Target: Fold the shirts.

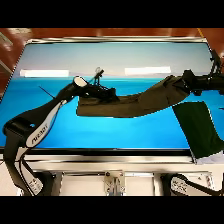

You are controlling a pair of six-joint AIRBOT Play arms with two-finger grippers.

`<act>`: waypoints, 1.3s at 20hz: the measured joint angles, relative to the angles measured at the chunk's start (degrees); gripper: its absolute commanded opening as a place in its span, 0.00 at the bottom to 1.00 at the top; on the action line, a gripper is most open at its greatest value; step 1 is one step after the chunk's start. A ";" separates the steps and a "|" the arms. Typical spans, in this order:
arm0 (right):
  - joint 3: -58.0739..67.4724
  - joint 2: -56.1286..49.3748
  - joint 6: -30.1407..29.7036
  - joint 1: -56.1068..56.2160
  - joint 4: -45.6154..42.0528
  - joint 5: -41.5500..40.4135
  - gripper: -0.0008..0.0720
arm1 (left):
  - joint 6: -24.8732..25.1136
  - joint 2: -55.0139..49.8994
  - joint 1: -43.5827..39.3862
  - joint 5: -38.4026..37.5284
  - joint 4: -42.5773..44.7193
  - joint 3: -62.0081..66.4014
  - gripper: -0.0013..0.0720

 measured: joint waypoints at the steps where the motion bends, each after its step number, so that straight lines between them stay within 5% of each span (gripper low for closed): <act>1: 0.00 1.16 0.55 -0.02 0.00 1.11 0.10 | 0.72 -0.92 -1.99 1.68 -2.19 0.00 0.07; 8: 0.00 5.18 3.96 -0.07 0.61 7.23 0.10 | 0.42 -10.19 -11.67 7.65 -9.92 7.13 0.06; 16: 0.00 6.43 6.82 2.14 3.91 9.42 0.10 | -4.59 -16.11 -11.34 4.85 -12.52 16.11 0.06; 26: 0.00 3.67 9.55 22.32 4.48 -5.97 0.10 | -8.00 7.45 5.86 -11.87 22.12 17.44 0.06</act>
